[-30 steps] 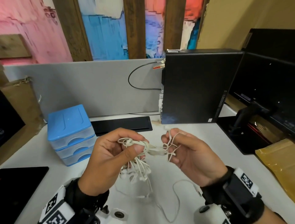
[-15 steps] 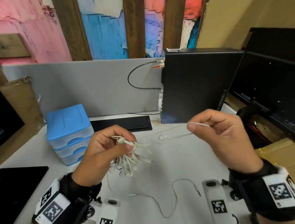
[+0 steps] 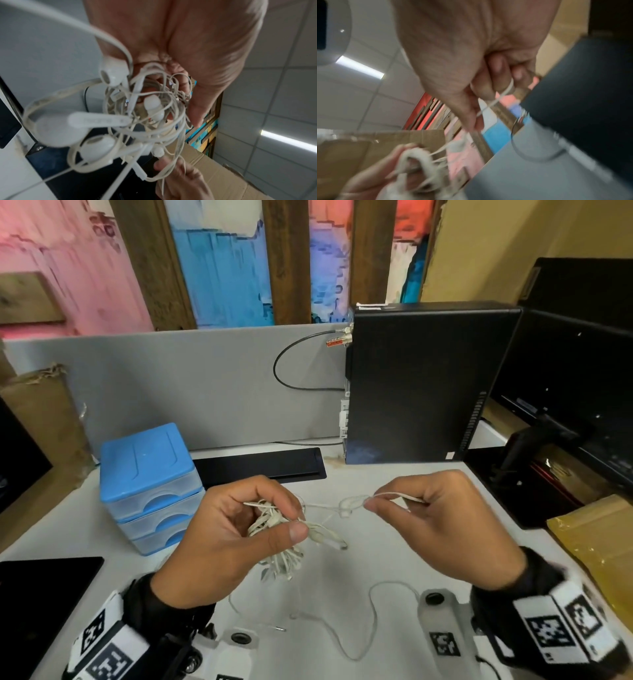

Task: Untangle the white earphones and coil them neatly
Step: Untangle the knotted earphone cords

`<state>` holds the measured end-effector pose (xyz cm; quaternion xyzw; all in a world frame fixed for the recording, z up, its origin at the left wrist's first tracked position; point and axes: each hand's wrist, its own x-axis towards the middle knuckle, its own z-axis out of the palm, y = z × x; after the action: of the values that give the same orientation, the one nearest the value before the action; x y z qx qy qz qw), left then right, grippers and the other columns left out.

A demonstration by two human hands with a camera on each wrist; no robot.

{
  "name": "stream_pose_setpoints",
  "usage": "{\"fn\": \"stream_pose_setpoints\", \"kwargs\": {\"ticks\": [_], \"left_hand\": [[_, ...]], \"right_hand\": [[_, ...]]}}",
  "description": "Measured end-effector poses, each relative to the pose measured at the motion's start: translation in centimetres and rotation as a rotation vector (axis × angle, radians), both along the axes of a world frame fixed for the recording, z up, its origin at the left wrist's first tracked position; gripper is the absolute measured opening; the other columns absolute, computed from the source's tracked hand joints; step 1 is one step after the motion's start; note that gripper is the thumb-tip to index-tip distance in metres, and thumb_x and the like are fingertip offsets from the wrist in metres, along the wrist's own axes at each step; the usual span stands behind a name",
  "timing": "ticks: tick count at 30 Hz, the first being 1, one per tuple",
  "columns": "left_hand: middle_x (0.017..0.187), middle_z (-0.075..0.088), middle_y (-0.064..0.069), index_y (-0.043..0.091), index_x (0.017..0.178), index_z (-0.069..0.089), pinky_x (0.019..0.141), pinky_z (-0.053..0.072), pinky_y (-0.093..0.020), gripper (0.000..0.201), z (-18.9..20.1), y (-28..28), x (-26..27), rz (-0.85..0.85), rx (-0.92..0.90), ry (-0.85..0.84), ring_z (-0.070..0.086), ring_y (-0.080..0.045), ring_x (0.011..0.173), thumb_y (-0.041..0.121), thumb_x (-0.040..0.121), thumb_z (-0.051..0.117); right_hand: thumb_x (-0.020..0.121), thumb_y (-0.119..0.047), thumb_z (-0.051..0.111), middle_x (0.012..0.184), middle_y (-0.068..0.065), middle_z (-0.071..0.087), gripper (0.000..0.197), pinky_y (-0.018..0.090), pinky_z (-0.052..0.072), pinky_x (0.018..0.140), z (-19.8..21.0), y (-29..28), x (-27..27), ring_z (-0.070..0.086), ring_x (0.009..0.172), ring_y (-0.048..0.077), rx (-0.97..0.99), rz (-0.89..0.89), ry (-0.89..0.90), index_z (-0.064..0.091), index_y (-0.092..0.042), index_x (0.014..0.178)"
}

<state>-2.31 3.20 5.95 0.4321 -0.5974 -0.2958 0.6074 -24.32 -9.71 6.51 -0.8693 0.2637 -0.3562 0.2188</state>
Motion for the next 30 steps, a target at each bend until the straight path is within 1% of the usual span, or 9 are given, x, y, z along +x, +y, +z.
{"fn": "stream_pose_setpoints", "kwargs": {"ticks": [2, 5, 8, 10, 14, 18, 21, 25, 30], "left_hand": [[0.079, 0.071, -0.003, 0.024, 0.077, 0.073, 0.067, 0.054, -0.023, 0.012, -0.3, -0.1, -0.3, -0.019, 0.018, -0.012, 0.065, -0.018, 0.074, 0.026, 0.073, 0.084], [0.08, 0.071, -0.006, 0.021, 0.079, 0.073, 0.064, 0.054, -0.033, 0.011, -1.0, -0.2, -0.7, -0.043, 0.045, -0.028, 0.063, -0.032, 0.071, 0.022, 0.075, 0.083], [0.081, 0.072, -0.006, 0.016, 0.079, 0.071, 0.066, 0.053, -0.037, 0.013, -1.3, -0.2, -0.9, -0.054, 0.07, -0.031, 0.061, -0.037, 0.072, 0.02, 0.075, 0.083], [0.081, 0.072, -0.005, 0.016, 0.079, 0.072, 0.068, 0.053, -0.036, 0.012, -1.3, -0.3, -0.9, -0.051, 0.077, -0.031, 0.063, -0.032, 0.072, 0.018, 0.075, 0.082], [0.083, 0.07, -0.009, 0.018, 0.083, 0.073, 0.068, 0.054, -0.035, 0.011, -1.0, -0.1, -0.5, -0.044, 0.092, -0.039, 0.062, -0.034, 0.075, 0.019, 0.076, 0.081], [0.096, 0.063, -0.018, 0.019, 0.105, 0.07, 0.065, 0.053, -0.034, 0.036, -0.6, 0.0, -0.2, -0.007, 0.137, 0.007, 0.053, -0.038, 0.068, 0.018, 0.072, 0.084], [0.108, 0.067, -0.002, 0.03, 0.116, 0.064, 0.068, 0.055, -0.031, 0.054, -0.6, -0.1, 0.0, 0.009, 0.21, -0.017, 0.063, -0.019, 0.069, 0.007, 0.072, 0.087], [0.111, 0.069, -0.004, 0.032, 0.115, 0.065, 0.081, 0.056, -0.032, 0.051, -0.8, -0.3, 0.4, -0.019, 0.257, -0.014, 0.07, -0.022, 0.094, 0.012, 0.072, 0.084], [0.108, 0.071, -0.01, 0.024, 0.115, 0.067, 0.078, 0.056, -0.027, 0.041, -0.5, -0.1, 0.1, -0.062, 0.258, 0.061, 0.069, -0.024, 0.097, 0.018, 0.076, 0.076]], "right_hand": [[0.088, -0.03, 0.074, 0.044, -0.01, 0.029, 0.021, 0.023, 0.028, 0.047, -0.5, 1.3, 1.4, 0.025, 0.044, 0.008, 0.185, 0.039, -0.176, 0.073, -0.018, 0.07], [0.089, -0.017, 0.074, 0.042, -0.011, 0.029, 0.018, 0.022, 0.028, 0.049, -1.6, 3.2, 3.1, 0.025, 0.045, 0.008, 0.41, 0.115, -0.271, 0.076, -0.013, 0.071], [0.089, -0.015, 0.071, 0.051, -0.001, 0.061, 0.013, 0.025, 0.042, 0.056, -1.9, 3.9, 3.5, 0.052, 0.05, 0.014, 0.591, 0.188, -0.327, 0.081, -0.013, 0.08], [0.089, -0.006, 0.069, 0.071, -0.003, 0.076, 0.013, 0.014, 0.048, 0.064, -1.4, 4.0, 3.5, 0.067, 0.062, 0.004, 0.675, 0.225, -0.363, 0.081, -0.009, 0.085], [0.088, 0.001, 0.065, 0.053, -0.013, 0.061, 0.019, 0.013, 0.034, 0.048, -0.8, 2.5, 3.2, 0.04, 0.045, 0.001, 0.771, 0.056, -0.522, 0.079, -0.01, 0.081], [0.091, -0.005, 0.06, 0.052, -0.003, 0.039, 0.019, 0.026, 0.025, 0.054, 0.1, 0.2, 1.8, 0.029, 0.052, 0.01, 0.728, -0.113, -0.723, 0.075, -0.011, 0.082], [0.095, -0.003, 0.052, 0.055, -0.003, 0.036, 0.023, 0.023, 0.028, 0.054, 1.0, -0.7, 0.6, 0.031, 0.052, 0.009, 0.625, -0.174, -0.776, 0.072, -0.011, 0.09], [0.095, -0.004, 0.057, 0.057, 0.004, 0.04, 0.014, 0.024, 0.027, 0.049, 0.9, -1.9, -0.3, 0.033, 0.053, 0.013, 0.575, -0.132, -0.649, 0.069, -0.003, 0.089], [0.079, -0.009, 0.075, 0.057, 0.01, 0.051, 0.012, 0.022, 0.039, 0.047, 0.0, -1.0, 0.5, 0.045, 0.048, 0.018, 0.809, 0.142, -0.238, 0.07, -0.008, 0.09]]}}
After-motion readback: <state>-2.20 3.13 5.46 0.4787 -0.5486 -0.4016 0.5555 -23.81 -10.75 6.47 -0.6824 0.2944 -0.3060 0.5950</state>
